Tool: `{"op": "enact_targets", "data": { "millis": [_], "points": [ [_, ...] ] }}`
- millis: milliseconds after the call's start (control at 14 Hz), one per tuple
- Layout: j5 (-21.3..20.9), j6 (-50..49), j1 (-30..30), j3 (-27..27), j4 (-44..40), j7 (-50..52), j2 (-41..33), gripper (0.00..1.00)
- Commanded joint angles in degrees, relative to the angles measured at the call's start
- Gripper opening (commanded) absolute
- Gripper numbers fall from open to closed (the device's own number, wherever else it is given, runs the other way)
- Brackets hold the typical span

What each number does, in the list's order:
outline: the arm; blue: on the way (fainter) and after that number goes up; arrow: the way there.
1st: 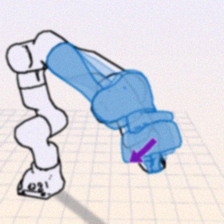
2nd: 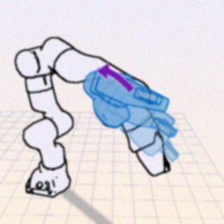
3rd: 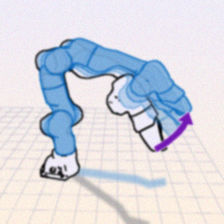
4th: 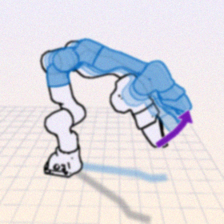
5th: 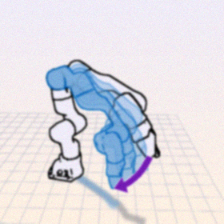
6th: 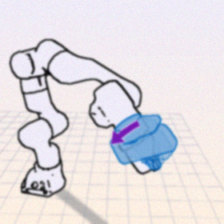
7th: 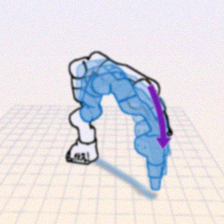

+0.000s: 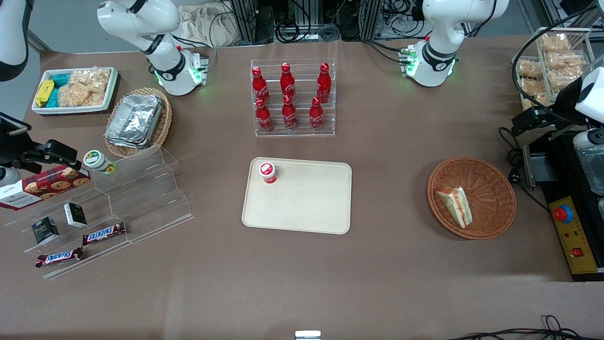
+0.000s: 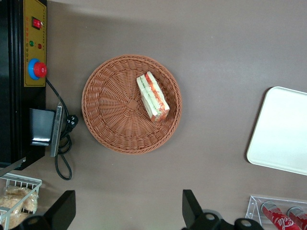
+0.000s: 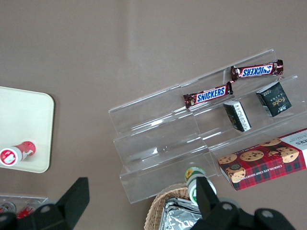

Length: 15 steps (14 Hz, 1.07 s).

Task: Place sandwich from basket to tray

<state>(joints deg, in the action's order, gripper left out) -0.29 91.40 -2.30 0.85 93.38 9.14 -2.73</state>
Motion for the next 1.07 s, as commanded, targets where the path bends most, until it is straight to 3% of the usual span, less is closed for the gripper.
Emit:
{"op": "enact_targets", "data": {
  "millis": [0,357,571,1000],
  "points": [
    [-0.32,-0.17,0.45,0.73,1.45,0.42,-2.00,1.00],
    [0.38,-0.70,0.36,2.58,1.19,0.78,-0.53,1.00],
    [0.91,1.14,0.28,2.58,1.63,1.23,4.55,1.00],
    [1.08,22.47,-0.43,2.23,13.21,12.82,11.42,1.00]
  ]
}}
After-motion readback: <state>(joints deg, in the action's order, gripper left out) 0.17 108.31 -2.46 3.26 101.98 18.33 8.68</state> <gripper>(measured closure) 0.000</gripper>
